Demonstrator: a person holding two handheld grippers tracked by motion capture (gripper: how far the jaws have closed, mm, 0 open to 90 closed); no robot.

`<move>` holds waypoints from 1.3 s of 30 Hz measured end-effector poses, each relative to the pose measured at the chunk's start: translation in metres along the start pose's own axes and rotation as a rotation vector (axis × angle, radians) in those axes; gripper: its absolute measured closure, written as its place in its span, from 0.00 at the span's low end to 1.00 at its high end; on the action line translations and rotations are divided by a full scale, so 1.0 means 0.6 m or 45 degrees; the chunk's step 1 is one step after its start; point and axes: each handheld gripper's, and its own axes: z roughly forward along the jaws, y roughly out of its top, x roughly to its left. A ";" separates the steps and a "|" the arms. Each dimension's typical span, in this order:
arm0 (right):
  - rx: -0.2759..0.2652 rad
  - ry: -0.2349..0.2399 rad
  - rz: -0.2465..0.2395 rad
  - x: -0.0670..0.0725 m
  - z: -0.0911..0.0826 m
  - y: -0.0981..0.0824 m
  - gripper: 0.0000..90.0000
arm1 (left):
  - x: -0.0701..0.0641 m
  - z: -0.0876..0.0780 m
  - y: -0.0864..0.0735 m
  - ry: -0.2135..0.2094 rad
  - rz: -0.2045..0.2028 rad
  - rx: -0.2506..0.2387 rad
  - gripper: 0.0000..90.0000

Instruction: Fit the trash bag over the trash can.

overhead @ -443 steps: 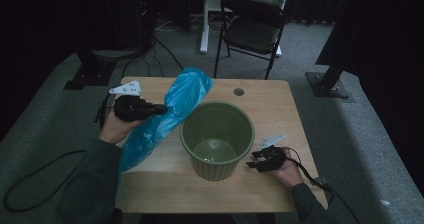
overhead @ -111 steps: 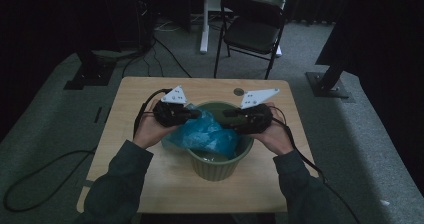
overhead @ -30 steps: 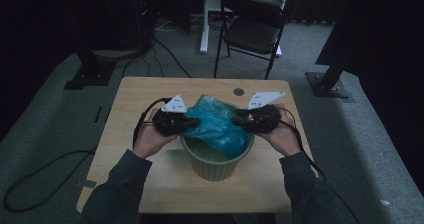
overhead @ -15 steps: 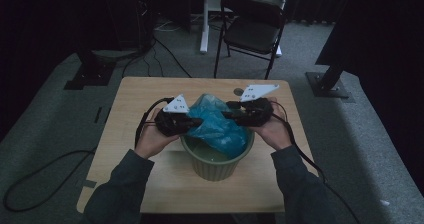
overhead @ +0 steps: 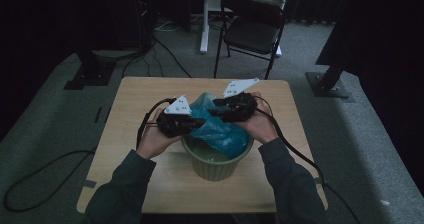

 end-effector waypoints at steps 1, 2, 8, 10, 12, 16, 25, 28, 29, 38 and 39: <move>0.013 0.001 -0.007 0.000 0.004 0.002 0.68 | -0.001 -0.001 0.000 -0.001 0.004 0.000 0.99; 0.021 0.008 -0.018 0.001 0.010 0.003 0.78 | -0.001 -0.001 0.000 -0.002 0.004 -0.002 0.99; 0.080 -0.014 -0.053 0.006 0.011 -0.001 1.00 | -0.002 -0.012 -0.003 -0.014 0.003 -0.014 0.99; 0.084 -0.029 -0.065 0.010 0.005 -0.003 1.00 | -0.003 -0.016 -0.006 -0.018 -0.001 -0.023 0.98; 0.082 -0.032 -0.065 0.012 0.002 -0.003 1.00 | -0.003 -0.018 -0.007 -0.019 -0.004 -0.027 0.98; 0.090 -0.051 -0.092 0.019 -0.013 -0.007 1.00 | -0.004 -0.028 -0.015 -0.016 -0.009 -0.028 0.96; 0.073 -0.055 -0.041 0.018 -0.036 -0.043 1.00 | -0.007 -0.043 -0.038 -0.055 -0.069 -0.042 0.90; 0.056 -0.059 -0.045 0.024 -0.048 -0.052 1.00 | -0.014 -0.047 -0.045 -0.067 -0.076 -0.051 0.89; 0.052 -0.059 -0.044 0.025 -0.052 -0.055 1.00 | -0.016 -0.048 -0.047 -0.065 -0.077 -0.045 0.89; 0.045 -0.057 -0.028 0.037 -0.075 -0.084 1.00 | -0.015 -0.066 -0.066 -0.069 -0.116 -0.075 0.85; 0.046 -0.056 -0.021 0.037 -0.076 -0.086 1.00 | -0.012 -0.071 -0.064 -0.055 -0.121 -0.085 0.83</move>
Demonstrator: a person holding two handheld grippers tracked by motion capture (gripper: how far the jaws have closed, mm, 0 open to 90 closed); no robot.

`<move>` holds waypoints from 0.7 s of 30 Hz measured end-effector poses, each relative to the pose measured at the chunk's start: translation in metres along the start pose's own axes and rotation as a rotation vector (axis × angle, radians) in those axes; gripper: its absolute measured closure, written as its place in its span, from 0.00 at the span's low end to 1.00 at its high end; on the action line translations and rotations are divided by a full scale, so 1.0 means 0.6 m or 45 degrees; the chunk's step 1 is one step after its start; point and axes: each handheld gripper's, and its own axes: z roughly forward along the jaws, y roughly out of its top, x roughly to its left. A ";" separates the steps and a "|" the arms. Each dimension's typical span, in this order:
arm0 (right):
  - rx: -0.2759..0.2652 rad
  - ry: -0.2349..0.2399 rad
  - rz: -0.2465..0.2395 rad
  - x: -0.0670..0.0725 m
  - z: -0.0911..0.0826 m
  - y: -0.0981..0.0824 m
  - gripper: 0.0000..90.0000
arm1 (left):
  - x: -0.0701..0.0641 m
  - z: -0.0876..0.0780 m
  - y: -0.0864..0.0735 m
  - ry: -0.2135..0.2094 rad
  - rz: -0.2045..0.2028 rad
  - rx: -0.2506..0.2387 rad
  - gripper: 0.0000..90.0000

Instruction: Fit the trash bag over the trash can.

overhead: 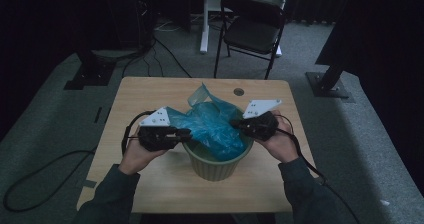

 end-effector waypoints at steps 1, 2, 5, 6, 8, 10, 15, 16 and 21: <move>-0.005 0.003 0.000 0.000 0.000 -0.002 1.00 | 0.002 -0.005 0.003 0.013 -0.005 -0.015 0.82; -0.005 0.004 0.004 0.001 -0.001 -0.004 1.00 | 0.004 -0.009 0.006 0.039 -0.002 -0.022 0.80; -0.003 0.005 0.002 0.002 -0.001 -0.005 1.00 | 0.014 -0.018 0.016 0.130 -0.008 -0.032 0.70; -0.004 0.006 0.002 0.003 -0.001 -0.005 1.00 | 0.021 -0.020 0.018 0.157 -0.026 -0.036 0.68; -0.008 0.007 -0.001 0.004 -0.001 -0.005 1.00 | 0.037 -0.023 0.020 0.193 -0.058 -0.051 0.63; -0.007 0.006 -0.002 0.004 -0.002 -0.005 1.00 | 0.037 -0.023 0.020 0.193 -0.058 -0.051 0.60; -0.007 0.004 -0.002 0.003 -0.003 -0.005 1.00 | 0.093 -0.009 0.015 0.145 -0.159 -0.011 0.48; -0.007 0.004 -0.002 0.003 -0.003 -0.005 1.00 | 0.093 -0.009 0.015 0.145 -0.159 -0.011 0.47; -0.008 0.005 0.003 0.003 -0.004 -0.010 1.00 | 0.101 0.003 0.000 0.053 -0.220 0.015 0.48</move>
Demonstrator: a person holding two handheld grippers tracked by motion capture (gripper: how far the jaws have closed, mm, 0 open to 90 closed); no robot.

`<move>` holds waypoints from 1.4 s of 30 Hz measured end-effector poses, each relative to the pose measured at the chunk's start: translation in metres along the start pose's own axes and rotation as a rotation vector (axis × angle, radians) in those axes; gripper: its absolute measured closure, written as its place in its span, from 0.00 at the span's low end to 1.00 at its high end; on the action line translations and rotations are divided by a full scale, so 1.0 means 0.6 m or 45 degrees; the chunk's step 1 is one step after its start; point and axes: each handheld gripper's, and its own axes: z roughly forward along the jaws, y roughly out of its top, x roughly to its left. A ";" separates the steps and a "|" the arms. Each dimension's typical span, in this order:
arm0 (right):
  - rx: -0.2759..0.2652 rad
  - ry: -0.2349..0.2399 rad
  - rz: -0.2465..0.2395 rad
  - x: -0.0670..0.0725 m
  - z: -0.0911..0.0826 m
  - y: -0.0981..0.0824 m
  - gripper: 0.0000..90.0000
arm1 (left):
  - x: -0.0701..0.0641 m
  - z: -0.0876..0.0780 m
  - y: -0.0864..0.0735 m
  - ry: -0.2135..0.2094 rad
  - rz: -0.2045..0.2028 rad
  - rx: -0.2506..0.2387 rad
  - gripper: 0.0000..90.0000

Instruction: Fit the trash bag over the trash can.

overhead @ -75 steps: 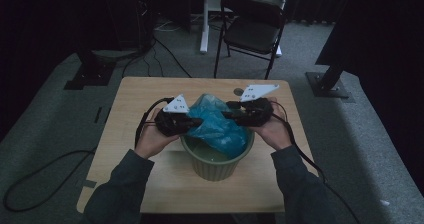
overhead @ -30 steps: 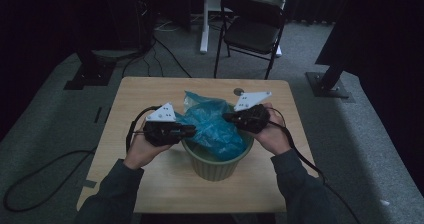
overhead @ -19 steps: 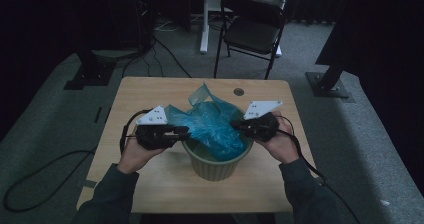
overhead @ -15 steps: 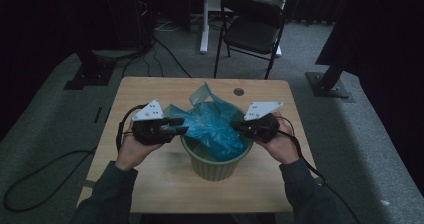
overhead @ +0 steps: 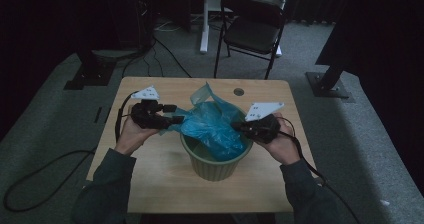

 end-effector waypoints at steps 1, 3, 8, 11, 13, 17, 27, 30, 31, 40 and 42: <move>0.002 -0.001 0.001 0.000 -0.001 -0.001 1.00 | -0.001 0.000 -0.002 -0.020 0.003 0.017 0.49; 0.003 -0.003 0.005 0.000 -0.003 -0.004 1.00 | -0.008 -0.003 -0.005 -0.051 0.039 0.053 0.56; -0.007 -0.004 0.008 0.005 -0.011 -0.012 1.00 | -0.031 -0.008 -0.007 -0.086 0.109 0.110 0.71; -0.003 -0.008 0.020 0.006 -0.016 -0.021 1.00 | -0.045 -0.009 -0.010 -0.099 0.134 0.098 0.84; -0.002 -0.011 0.019 0.006 -0.017 -0.023 1.00 | -0.049 -0.010 -0.012 -0.098 0.141 0.093 0.90; -0.009 -0.012 0.035 0.007 -0.024 -0.033 1.00 | -0.073 -0.019 -0.024 -0.111 0.175 0.086 0.96; -0.041 -0.031 0.062 0.012 -0.036 -0.037 0.88 | -0.098 -0.021 -0.036 -0.131 0.208 0.103 0.95; -0.079 -0.017 0.084 0.004 -0.035 -0.020 0.79 | -0.097 -0.021 -0.035 -0.127 0.204 0.098 0.95; -0.085 -0.009 0.090 0.002 -0.033 -0.014 0.78 | -0.097 -0.021 -0.036 -0.127 0.201 0.095 0.95; -0.128 0.011 0.153 -0.020 -0.006 0.024 0.66 | -0.094 -0.021 -0.035 -0.120 0.205 0.085 0.94; -0.135 0.034 0.188 -0.028 -0.001 0.028 0.65 | -0.095 -0.021 -0.035 -0.115 0.206 0.083 0.94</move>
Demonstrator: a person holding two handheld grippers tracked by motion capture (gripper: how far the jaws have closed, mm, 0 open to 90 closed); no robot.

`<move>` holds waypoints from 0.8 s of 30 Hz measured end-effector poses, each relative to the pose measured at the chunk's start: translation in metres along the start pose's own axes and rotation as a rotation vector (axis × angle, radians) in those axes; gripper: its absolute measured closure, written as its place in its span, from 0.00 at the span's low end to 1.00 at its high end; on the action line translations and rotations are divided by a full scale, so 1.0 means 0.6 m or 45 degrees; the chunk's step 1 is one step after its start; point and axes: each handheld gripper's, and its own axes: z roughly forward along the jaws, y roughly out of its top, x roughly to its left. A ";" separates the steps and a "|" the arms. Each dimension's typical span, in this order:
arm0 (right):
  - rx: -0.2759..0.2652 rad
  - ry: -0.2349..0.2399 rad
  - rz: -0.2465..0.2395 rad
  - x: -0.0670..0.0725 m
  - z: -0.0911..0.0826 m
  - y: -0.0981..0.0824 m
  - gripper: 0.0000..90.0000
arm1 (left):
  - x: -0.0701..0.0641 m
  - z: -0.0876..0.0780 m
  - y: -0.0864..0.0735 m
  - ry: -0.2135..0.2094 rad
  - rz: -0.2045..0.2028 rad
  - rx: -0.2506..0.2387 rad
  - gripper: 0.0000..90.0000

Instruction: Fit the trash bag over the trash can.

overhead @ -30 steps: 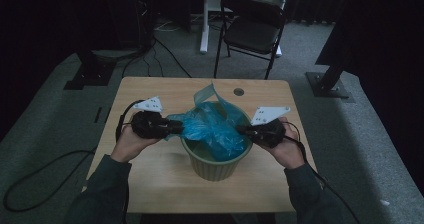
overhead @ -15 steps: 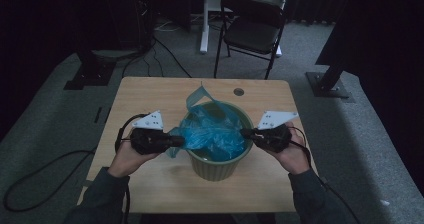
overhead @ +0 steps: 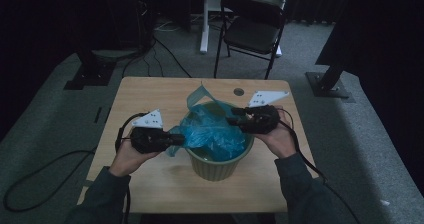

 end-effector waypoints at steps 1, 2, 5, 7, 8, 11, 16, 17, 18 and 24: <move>-0.009 0.008 0.012 -0.004 0.003 0.002 0.65 | 0.000 0.000 0.000 0.003 0.000 -0.001 0.94; -0.012 0.015 0.026 -0.006 0.005 0.003 0.64 | 0.000 0.001 0.000 0.002 -0.001 -0.004 0.94; 0.017 0.041 0.051 -0.013 0.017 0.007 0.61 | -0.001 0.002 -0.001 0.004 -0.007 -0.011 0.94; 0.056 0.040 0.044 -0.012 0.023 0.006 0.65 | -0.004 0.003 -0.002 0.000 -0.003 -0.017 0.94; 0.056 0.040 0.044 -0.012 0.023 0.006 0.65 | -0.004 0.003 -0.002 0.000 -0.003 -0.017 0.95; 0.101 0.043 0.007 -0.005 0.020 -0.009 0.91 | -0.008 0.004 -0.004 -0.037 -0.009 -0.022 0.95; 0.120 0.039 -0.021 0.006 0.004 -0.022 0.97 | -0.022 0.006 -0.002 -0.079 0.009 -0.012 0.92; 0.119 0.036 -0.022 0.007 0.000 -0.025 0.97 | -0.026 0.006 -0.001 -0.080 0.012 -0.008 0.91; 0.117 0.033 -0.024 0.009 -0.004 -0.027 0.97 | -0.028 0.005 -0.001 -0.082 0.019 -0.006 0.89; 0.107 0.017 -0.019 0.009 -0.017 -0.042 0.97 | -0.030 -0.014 0.011 -0.090 0.024 -0.056 0.76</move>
